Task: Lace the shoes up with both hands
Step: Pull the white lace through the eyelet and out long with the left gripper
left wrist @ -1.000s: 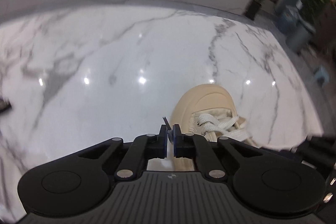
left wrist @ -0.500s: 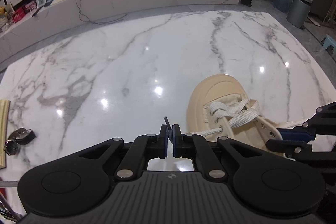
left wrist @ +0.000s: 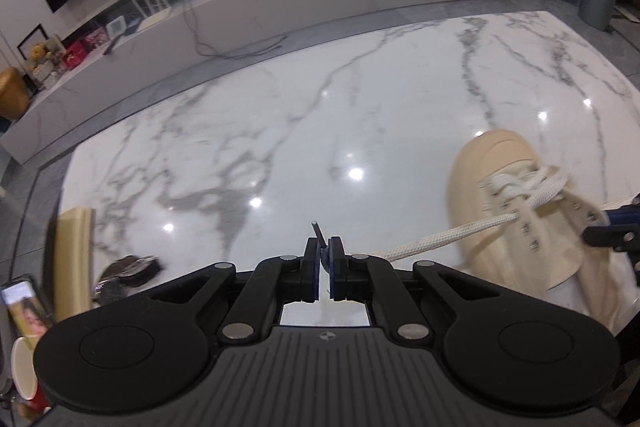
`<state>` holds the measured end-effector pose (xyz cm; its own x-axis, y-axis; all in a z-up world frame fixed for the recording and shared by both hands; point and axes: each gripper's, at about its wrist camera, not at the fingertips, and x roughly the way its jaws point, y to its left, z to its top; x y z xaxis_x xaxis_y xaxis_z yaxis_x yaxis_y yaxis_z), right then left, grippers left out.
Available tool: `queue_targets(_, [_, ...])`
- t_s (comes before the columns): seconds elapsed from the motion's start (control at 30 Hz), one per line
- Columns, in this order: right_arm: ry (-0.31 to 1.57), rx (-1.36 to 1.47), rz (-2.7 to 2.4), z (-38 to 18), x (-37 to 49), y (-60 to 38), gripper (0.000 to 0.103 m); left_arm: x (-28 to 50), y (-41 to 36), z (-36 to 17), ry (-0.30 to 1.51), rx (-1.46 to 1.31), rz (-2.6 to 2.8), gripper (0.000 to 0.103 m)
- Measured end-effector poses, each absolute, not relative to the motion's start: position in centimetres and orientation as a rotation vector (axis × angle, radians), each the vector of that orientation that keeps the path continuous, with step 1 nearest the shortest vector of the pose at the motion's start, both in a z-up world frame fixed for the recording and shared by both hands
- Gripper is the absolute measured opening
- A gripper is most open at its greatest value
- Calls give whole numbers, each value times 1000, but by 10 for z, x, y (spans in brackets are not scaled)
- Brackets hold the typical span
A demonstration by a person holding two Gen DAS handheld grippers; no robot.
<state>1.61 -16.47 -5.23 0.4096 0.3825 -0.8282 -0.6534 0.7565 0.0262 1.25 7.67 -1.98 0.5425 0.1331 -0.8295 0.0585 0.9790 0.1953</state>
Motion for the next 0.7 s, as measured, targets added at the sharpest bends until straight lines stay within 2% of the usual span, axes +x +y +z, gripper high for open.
queue_targets(0.7, [962, -292, 672, -58, 18, -168, 7, -8, 165, 44, 920, 303, 369, 3])
